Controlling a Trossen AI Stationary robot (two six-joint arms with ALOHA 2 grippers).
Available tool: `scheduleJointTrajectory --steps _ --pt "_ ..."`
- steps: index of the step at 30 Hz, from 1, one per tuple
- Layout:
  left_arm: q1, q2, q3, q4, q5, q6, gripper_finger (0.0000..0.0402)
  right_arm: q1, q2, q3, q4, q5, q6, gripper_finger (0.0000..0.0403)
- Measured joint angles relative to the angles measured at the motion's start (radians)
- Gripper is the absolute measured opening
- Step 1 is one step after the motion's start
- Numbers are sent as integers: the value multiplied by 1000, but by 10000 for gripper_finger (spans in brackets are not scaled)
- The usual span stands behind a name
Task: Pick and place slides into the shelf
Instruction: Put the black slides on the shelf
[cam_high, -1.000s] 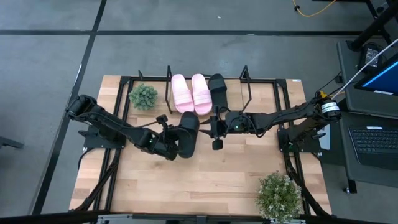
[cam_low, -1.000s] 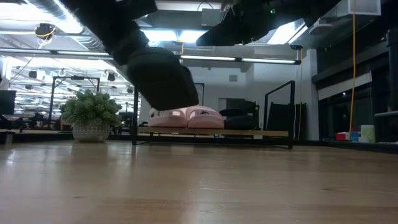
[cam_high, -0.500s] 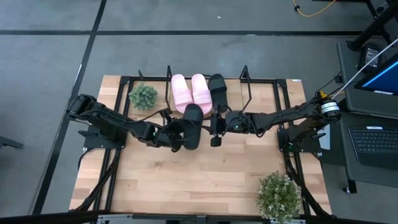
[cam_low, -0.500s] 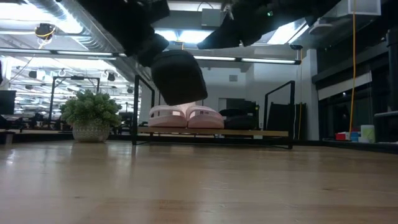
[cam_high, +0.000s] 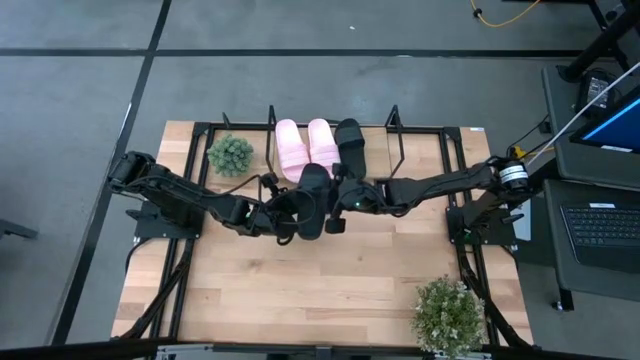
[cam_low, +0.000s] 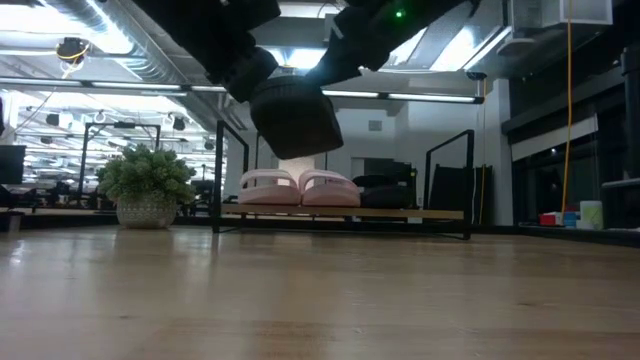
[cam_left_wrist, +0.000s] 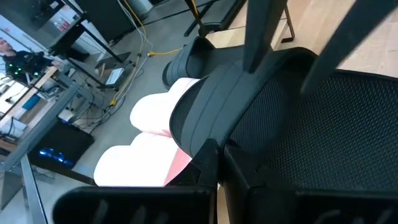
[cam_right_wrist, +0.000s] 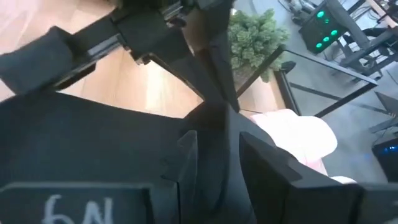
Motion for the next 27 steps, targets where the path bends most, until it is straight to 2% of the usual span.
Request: scheduleJointTrajectory --steps 4,9,27 --pt "-2 0 0 -3 0 1 0 -1 10 10 -20 13 -42 121" --pt "-13 0 0 0 -5 26 0 0 10 11 -79 101 -34 121" --pt "-63 0 -2 46 -15 51 0 -22 9 12 -117 99 -52 121"
